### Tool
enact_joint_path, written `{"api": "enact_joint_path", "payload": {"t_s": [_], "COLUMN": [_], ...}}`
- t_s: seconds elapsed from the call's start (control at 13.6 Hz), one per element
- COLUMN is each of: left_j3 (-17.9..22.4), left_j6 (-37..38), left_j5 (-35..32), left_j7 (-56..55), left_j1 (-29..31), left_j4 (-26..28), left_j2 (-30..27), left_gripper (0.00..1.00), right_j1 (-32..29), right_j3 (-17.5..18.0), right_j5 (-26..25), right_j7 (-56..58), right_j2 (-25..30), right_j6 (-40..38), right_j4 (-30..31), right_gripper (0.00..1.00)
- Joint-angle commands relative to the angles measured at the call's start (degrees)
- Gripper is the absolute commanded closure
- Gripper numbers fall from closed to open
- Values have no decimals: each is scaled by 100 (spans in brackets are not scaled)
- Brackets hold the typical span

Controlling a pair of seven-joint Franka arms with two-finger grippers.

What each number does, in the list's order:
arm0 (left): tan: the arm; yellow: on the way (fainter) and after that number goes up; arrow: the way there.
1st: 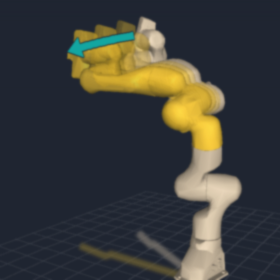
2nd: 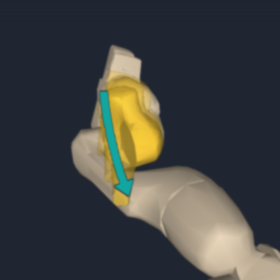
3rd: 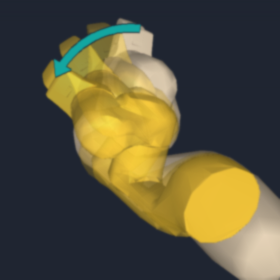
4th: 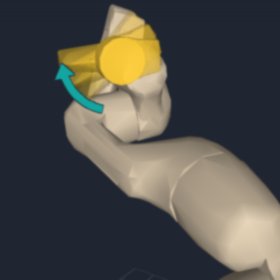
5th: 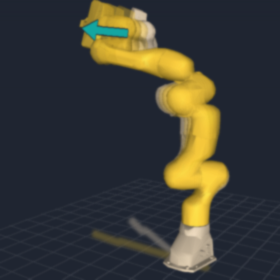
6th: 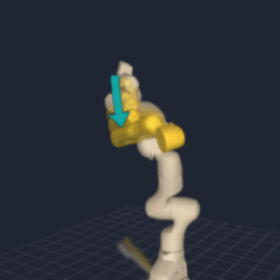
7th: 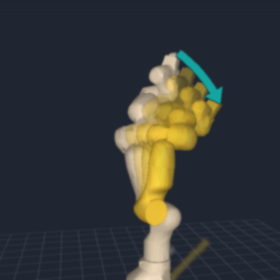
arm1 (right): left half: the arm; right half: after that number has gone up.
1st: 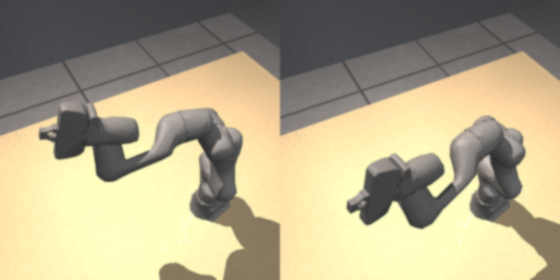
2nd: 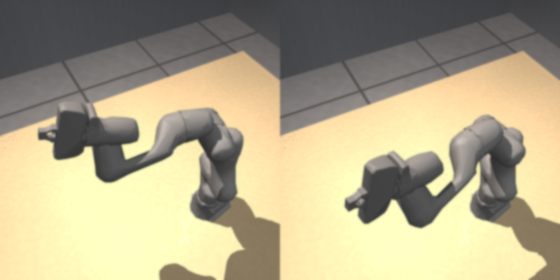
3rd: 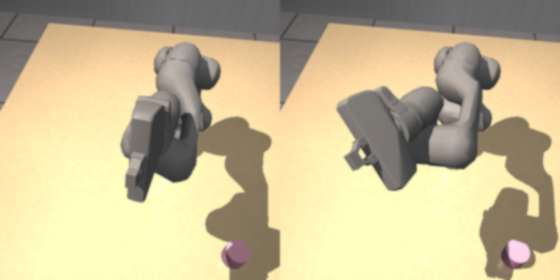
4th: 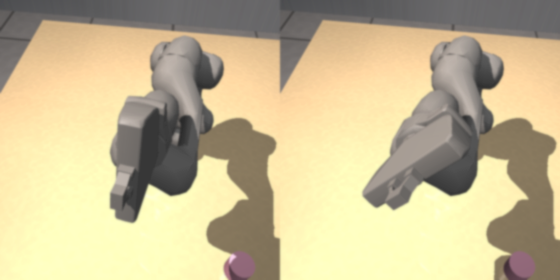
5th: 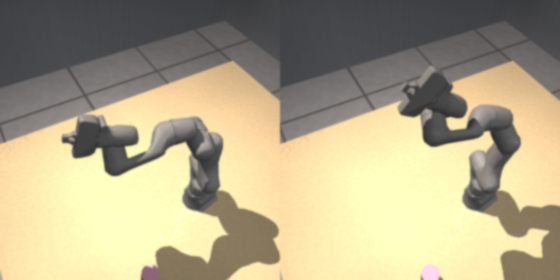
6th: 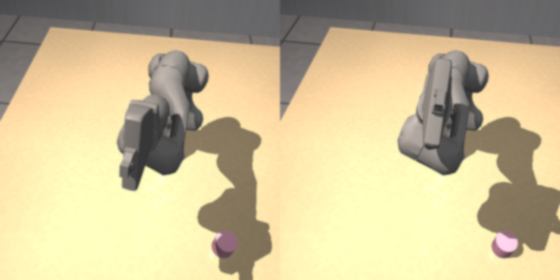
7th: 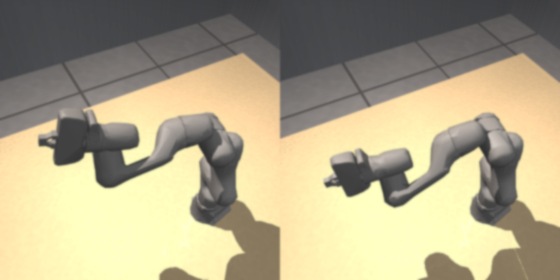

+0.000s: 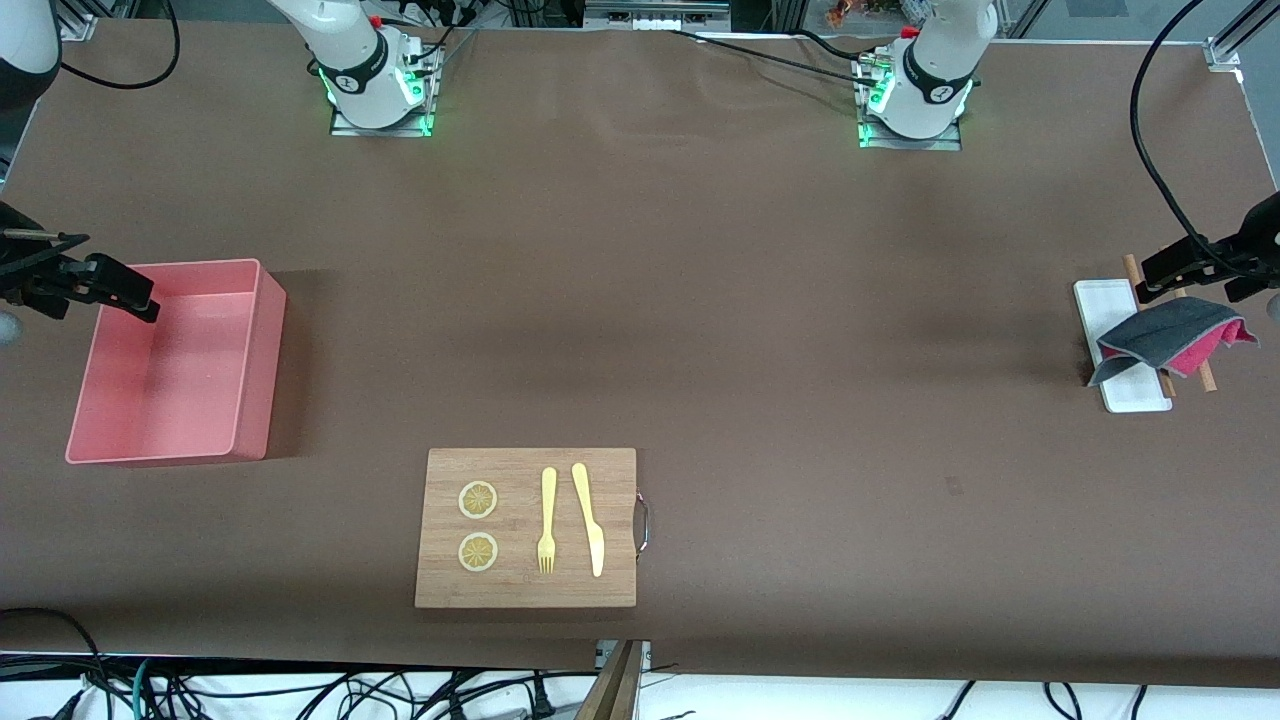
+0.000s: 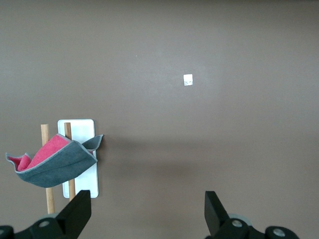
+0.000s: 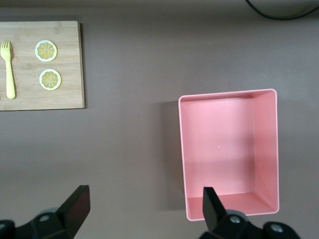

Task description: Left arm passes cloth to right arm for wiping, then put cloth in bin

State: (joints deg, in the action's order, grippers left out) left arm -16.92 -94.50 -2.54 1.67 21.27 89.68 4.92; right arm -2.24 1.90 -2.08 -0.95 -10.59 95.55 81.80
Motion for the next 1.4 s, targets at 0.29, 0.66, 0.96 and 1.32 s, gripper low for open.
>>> {"api": "enact_joint_path", "payload": {"t_s": [0.29,0.66,0.96,1.32], "left_j3": [-13,-4,-4,-4], "left_j6": [90,168,503,73], "left_j5": [-89,-571,-1396,-1847], "left_j7": [506,1368,2430,3925], "left_j1": [26,219,780,1300], "left_j4": [-82,-3,-12,-3], "left_j2": [70,553,1422,2092], "left_gripper": [0,0,0,0], "right_j1": [31,74,31,31], "right_j3": [56,65,48,48], "right_j5": [94,94,85,77], "right_j7": [16,16,16,16], "right_j2": [-101,-101,-110,-285], "right_j6": [315,254,315,1236], "right_j4": [-51,-42,-51,-51], "right_gripper": [0,0,0,0]}}
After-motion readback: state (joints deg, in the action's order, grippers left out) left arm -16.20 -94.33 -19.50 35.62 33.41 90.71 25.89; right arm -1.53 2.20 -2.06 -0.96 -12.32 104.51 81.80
